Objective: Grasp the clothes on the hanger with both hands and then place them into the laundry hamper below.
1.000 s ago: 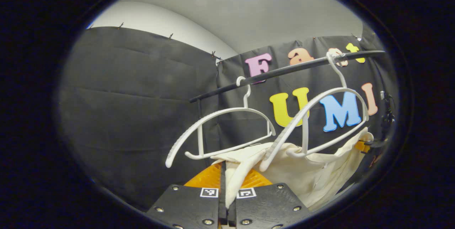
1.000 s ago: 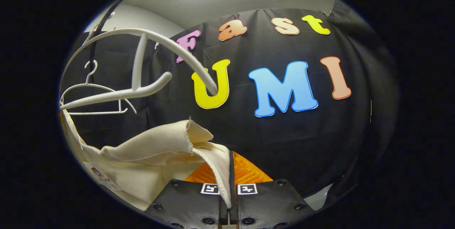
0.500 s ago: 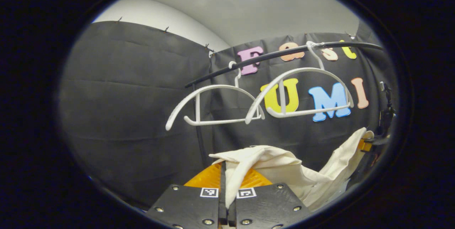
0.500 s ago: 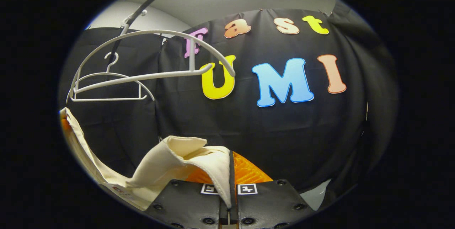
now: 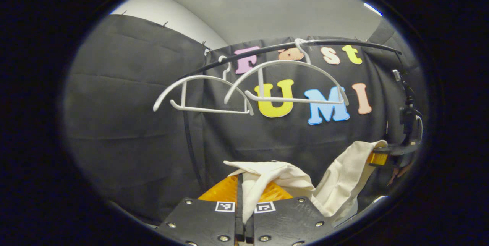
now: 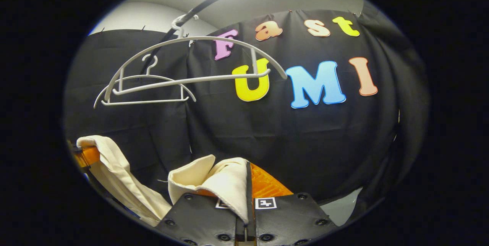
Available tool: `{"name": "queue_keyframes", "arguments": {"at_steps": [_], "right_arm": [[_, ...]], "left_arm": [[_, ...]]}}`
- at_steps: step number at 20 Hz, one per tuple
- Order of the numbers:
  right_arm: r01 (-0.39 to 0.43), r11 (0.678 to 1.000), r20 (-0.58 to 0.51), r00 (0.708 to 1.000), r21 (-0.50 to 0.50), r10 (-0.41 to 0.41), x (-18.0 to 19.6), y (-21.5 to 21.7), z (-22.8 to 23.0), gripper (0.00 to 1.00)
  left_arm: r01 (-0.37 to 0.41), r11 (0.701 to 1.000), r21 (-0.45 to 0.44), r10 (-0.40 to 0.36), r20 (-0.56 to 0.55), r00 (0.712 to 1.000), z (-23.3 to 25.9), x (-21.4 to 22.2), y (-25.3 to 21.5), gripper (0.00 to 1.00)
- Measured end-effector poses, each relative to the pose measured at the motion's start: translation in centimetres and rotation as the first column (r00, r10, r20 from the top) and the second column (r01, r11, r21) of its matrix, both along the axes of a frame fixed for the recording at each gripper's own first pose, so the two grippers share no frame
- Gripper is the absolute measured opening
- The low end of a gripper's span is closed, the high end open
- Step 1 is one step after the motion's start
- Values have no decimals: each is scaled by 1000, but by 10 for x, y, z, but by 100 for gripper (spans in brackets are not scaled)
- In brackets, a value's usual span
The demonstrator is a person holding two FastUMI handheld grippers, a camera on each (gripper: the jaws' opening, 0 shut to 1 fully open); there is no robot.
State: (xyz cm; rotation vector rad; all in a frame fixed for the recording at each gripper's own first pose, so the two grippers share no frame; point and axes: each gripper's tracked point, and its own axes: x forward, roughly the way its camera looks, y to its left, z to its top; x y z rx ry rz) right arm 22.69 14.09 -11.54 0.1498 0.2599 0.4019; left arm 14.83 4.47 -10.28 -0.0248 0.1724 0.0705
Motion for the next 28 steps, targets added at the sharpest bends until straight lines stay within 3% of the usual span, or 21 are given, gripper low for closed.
{"name": "queue_keyframes", "arguments": {"at_steps": [7,15,20,28], "right_arm": [[-96,995,-66,993,18,97,-47,35,-32,6],[-140,989,-225,966,-52,125,-87,43,-137,7],[-149,981,-319,942,-124,102,-95,39,-195,7],[-174,962,-467,882,-210,58,-124,32,-268,8]], "left_arm": [[88,993,-82,-89,-7,996,-29,0,-42,3],[84,990,-117,-105,-191,976,-142,-23,-63,4],[74,991,-109,-106,-330,938,-212,-34,-63,4],[76,993,-85,-110,-541,834,-307,-57,-63,4]]}}
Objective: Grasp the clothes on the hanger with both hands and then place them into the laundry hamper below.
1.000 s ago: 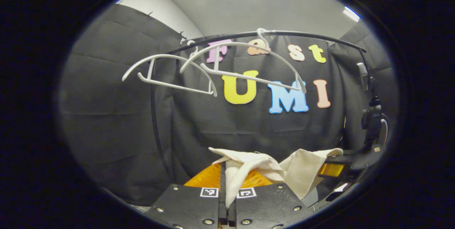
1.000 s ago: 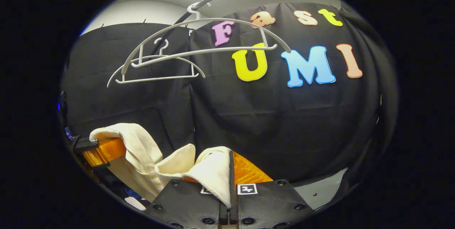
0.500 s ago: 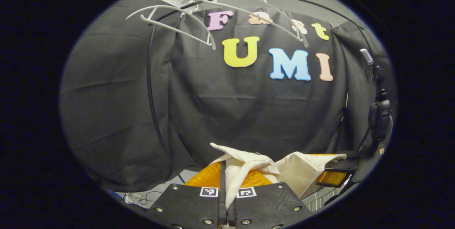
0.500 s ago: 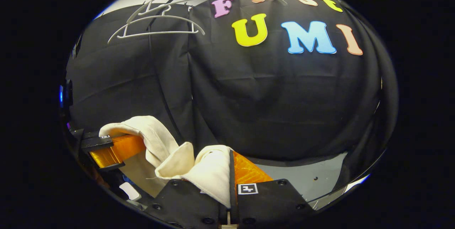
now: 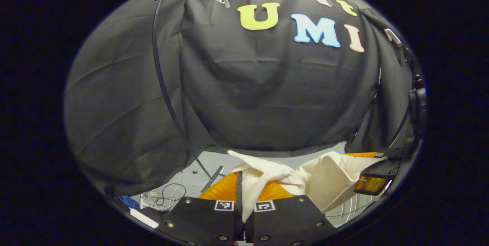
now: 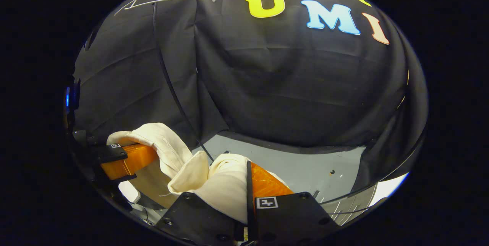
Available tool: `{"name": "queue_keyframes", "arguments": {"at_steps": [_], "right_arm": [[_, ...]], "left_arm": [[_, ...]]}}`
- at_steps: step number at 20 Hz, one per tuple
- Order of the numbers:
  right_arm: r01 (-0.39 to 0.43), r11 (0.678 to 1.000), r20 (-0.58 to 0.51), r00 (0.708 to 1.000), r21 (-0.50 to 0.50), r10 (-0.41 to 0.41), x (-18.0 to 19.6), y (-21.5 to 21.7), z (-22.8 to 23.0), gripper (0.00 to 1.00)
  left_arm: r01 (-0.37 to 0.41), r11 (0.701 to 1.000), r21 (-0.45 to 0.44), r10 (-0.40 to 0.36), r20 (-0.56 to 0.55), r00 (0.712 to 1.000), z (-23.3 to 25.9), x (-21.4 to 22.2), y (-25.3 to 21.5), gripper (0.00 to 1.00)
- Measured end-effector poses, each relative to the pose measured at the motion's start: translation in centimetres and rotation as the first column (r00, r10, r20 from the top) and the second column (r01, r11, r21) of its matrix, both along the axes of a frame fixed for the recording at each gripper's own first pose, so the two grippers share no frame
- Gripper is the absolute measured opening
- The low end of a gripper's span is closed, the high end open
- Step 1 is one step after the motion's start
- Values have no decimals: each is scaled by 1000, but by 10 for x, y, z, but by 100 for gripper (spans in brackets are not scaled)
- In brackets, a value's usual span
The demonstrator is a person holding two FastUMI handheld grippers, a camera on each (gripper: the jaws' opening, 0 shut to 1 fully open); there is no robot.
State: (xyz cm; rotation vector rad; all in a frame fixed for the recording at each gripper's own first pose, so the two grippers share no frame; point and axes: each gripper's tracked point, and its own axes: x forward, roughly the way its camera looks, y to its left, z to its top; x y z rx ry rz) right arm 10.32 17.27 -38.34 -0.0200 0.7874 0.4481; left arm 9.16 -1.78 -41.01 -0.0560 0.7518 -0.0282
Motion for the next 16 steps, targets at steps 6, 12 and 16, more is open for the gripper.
{"name": "queue_keyframes", "arguments": {"at_steps": [6,12,16], "right_arm": [[5,999,-49,999,-52,-8,-11,-5,-21,21],[35,998,5,999,-52,-34,-14,-10,5,88],[75,996,86,994,-38,-72,-18,-13,43,100]], "left_arm": [[-15,1000,-3,14,-149,989,-46,-32,12,7],[-12,999,34,15,-90,996,-20,-42,29,96],[21,999,48,-22,25,999,37,-38,38,96]]}}
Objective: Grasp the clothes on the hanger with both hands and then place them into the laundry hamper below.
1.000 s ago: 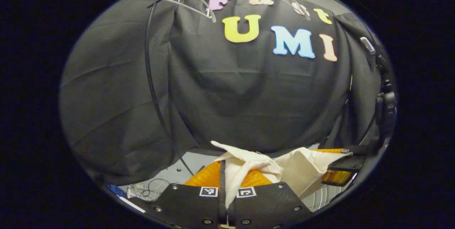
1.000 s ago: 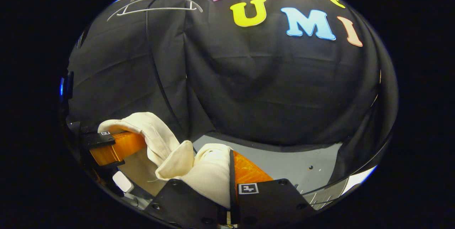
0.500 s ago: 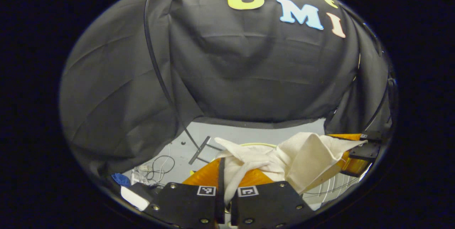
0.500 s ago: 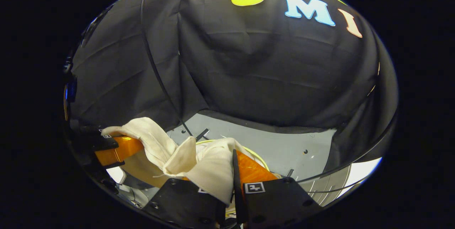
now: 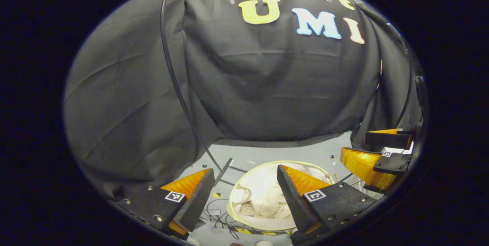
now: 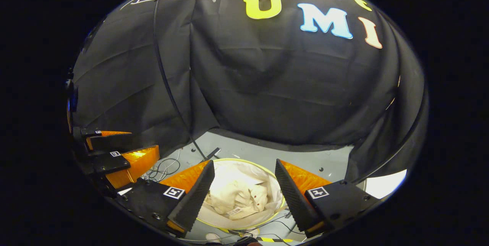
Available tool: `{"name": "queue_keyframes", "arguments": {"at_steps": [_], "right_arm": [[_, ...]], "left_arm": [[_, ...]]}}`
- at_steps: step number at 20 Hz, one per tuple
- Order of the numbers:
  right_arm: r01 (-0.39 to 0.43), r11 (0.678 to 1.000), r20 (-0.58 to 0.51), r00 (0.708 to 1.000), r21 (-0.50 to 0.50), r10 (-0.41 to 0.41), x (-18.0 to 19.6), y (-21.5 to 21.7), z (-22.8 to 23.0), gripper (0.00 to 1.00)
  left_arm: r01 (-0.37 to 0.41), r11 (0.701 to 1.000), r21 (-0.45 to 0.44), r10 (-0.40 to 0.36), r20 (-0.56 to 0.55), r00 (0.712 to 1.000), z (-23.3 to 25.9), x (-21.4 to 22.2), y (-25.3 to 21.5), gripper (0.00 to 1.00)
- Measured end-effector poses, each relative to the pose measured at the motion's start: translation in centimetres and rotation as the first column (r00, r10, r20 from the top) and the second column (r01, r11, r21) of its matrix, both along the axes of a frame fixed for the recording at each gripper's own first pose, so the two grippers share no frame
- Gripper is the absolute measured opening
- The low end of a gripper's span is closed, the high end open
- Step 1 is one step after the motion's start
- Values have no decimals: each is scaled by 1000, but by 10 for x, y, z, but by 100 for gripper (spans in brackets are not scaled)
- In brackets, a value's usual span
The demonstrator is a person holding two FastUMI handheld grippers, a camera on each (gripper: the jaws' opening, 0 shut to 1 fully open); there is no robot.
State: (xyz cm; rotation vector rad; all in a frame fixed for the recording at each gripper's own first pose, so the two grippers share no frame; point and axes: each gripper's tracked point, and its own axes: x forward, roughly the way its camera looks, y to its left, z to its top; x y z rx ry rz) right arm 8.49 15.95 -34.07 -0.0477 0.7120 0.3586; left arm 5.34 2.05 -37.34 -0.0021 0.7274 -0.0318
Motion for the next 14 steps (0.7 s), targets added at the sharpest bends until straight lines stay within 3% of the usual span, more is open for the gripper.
{"name": "queue_keyframes", "arguments": {"at_steps": [4,14], "right_arm": [[70,997,125,990,18,-72,-6,-12,62,100],[196,973,367,902,119,-227,-34,-72,201,97]], "left_arm": [[42,999,-17,-39,145,989,71,4,7,96],[73,996,-55,-43,422,905,220,-2,8,96]]}}
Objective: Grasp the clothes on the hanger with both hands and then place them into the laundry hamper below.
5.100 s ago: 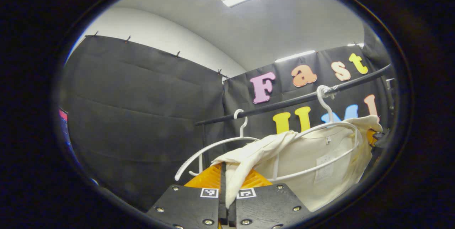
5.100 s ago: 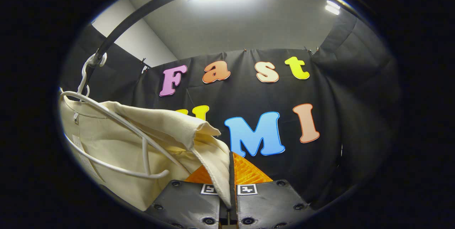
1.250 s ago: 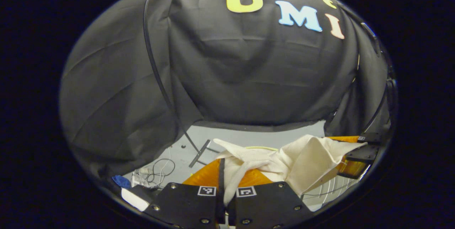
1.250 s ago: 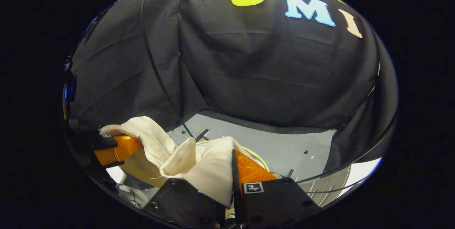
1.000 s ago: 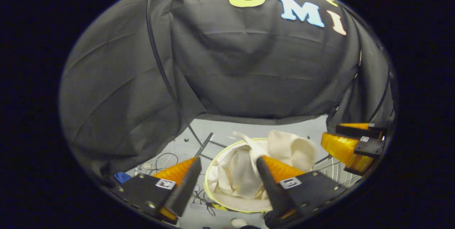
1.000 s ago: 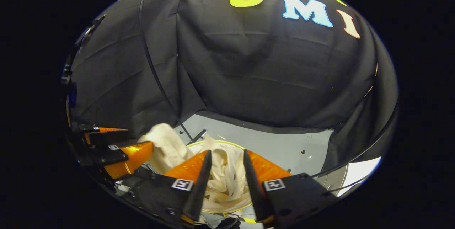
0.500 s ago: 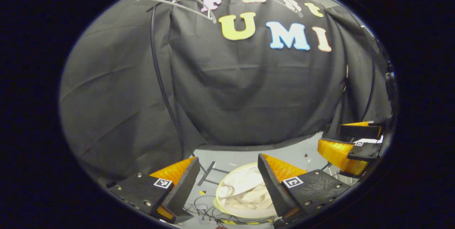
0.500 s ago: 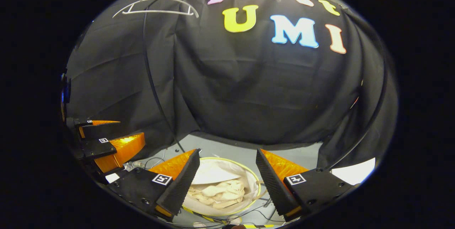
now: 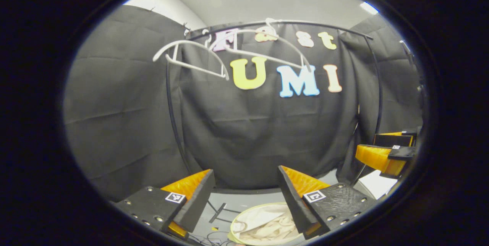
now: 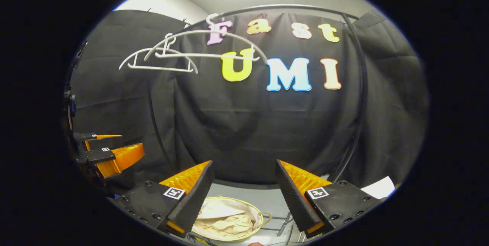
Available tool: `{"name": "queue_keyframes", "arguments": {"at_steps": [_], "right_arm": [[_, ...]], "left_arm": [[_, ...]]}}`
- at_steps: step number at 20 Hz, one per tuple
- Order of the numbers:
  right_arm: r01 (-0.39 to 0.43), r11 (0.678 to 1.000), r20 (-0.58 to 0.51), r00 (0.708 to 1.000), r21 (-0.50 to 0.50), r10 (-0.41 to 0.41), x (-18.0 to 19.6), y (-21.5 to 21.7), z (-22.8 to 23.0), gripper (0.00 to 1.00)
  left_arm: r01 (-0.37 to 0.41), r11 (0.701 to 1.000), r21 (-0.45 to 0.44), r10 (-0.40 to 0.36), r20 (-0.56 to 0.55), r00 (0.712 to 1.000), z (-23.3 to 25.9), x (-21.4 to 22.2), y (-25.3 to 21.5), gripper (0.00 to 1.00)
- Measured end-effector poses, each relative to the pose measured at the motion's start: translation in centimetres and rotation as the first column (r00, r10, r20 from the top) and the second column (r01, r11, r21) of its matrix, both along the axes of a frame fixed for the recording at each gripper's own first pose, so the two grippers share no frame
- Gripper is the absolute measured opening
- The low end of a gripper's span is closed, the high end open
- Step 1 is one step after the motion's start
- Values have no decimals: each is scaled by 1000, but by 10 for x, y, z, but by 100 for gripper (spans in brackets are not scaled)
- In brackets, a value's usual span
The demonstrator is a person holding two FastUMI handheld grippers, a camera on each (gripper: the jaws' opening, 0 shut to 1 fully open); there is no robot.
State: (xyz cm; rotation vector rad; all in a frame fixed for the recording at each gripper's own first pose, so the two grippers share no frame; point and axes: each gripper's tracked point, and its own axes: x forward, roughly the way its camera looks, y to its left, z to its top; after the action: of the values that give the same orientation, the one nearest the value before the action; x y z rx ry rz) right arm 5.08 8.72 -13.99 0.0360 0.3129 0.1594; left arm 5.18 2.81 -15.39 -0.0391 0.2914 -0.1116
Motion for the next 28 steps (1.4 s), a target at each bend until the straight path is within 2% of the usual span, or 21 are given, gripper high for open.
{"name": "queue_keyframes", "arguments": {"at_steps": [6,7,8,10,12,16,17,19,22,28], "right_arm": [[51,999,149,988,-12,-48,-35,-59,74,100],[52,998,157,986,-18,-49,-43,-65,81,96],[56,998,164,985,-24,-52,-53,-71,86,100],[82,996,187,979,-30,-75,-71,-86,102,100],[95,995,204,975,-37,-86,-84,-96,109,96],[120,992,236,966,-49,-105,-104,-112,123,100],[122,991,240,965,-48,-107,-111,-114,125,96],[124,991,244,964,-48,-109,-120,-118,127,96],[124,992,256,960,-35,-111,-130,-120,133,99],[124,992,309,945,-33,-108,-138,-121,152,97]], "left_arm": [[-6,1000,3,5,125,992,68,-34,1,96],[-14,1000,8,13,139,990,77,-41,2,96],[-22,1000,13,20,155,988,87,-49,3,95],[-6,999,42,-2,192,981,103,-69,-3,95],[-4,998,70,-11,209,978,116,-82,-4,96],[-14,999,33,6,220,975,130,-108,-2,96],[-20,999,27,13,229,973,134,-114,-1,96],[-26,1000,16,22,241,970,140,-125,-2,96],[-29,1000,0,28,240,970,143,-131,-3,96],[-42,999,-13,44,273,961,157,-137,-2,96]]}}
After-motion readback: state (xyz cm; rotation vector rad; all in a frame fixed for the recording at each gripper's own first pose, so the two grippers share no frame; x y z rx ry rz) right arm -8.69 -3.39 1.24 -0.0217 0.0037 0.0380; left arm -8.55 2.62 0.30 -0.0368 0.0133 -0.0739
